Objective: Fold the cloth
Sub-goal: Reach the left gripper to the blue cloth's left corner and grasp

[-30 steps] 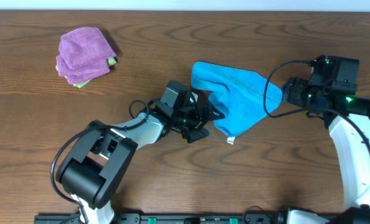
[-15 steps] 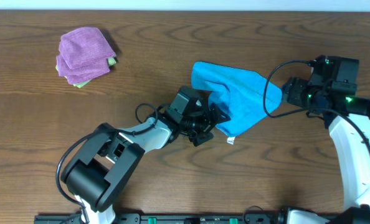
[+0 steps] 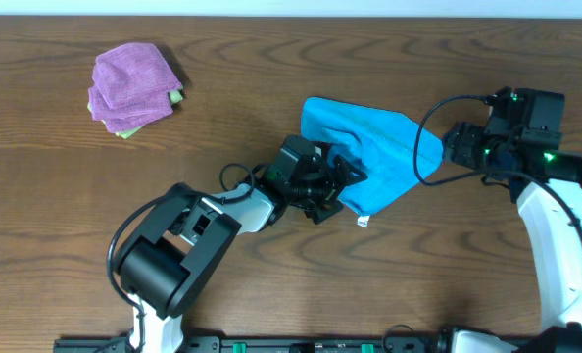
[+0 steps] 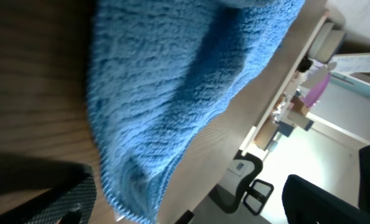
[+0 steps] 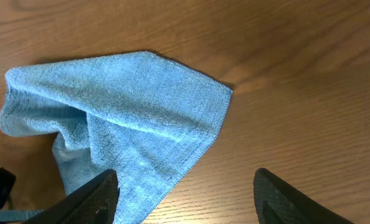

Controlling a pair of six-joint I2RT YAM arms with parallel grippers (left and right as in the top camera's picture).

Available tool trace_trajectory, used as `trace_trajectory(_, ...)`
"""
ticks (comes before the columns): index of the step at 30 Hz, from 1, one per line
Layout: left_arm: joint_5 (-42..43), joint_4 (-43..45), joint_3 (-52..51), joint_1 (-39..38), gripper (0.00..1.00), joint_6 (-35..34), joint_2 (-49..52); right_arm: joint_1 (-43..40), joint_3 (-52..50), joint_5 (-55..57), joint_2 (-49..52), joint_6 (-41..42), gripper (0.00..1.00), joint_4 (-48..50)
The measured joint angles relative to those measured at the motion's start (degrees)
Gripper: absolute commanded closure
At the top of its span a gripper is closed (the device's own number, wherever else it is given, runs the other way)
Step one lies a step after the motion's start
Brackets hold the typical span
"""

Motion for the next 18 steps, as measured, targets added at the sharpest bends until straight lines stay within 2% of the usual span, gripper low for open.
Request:
trace_trajectory(1, 0.3, 0.6, 0.2, 0.0, 0.0, -0.4, 0.3, 0.0, 0.0, 0.0, 0.0, 0.0, 0.3, 0.0)
trace_trajectory(7, -0.3, 0.8, 0.4, -1.0, 0.35, -1.4, 1.5, 0.0, 0.0, -0.2, 0.0, 0.0, 0.3, 0.0)
trace_trajectory(14, -2.3, 0.2, 0.4, -2.6, 0.62, 0.1, 2.2, 0.0, 0.0, -0.2, 0.0, 0.0, 0.3, 0.0)
trace_trajectory(15, -2.6, 0.1, 0.4, -2.7, 0.7, 0.8, 2.3, 0.0, 0.0, -0.2, 0.0, 0.0, 0.3, 0.0)
trace_trajectory(16, -2.7, 0.1, 0.4, -2.7, 0.85, 2.0, 2.3, 0.0, 0.0, -0.2, 0.0, 0.0, 0.3, 0.0)
trace_trajectory(17, -2.8, 0.1, 0.4, -2.7, 0.94, 2.2, 2.3, 0.0, 0.0, -0.2, 0.0, 0.0, 0.3, 0.0)
trace_trajectory(18, -2.9, 0.0, 0.4, -2.7, 0.94, 3.1, 2.3, 0.0, 0.0, -0.2, 0.0, 0.0, 0.3, 0.0)
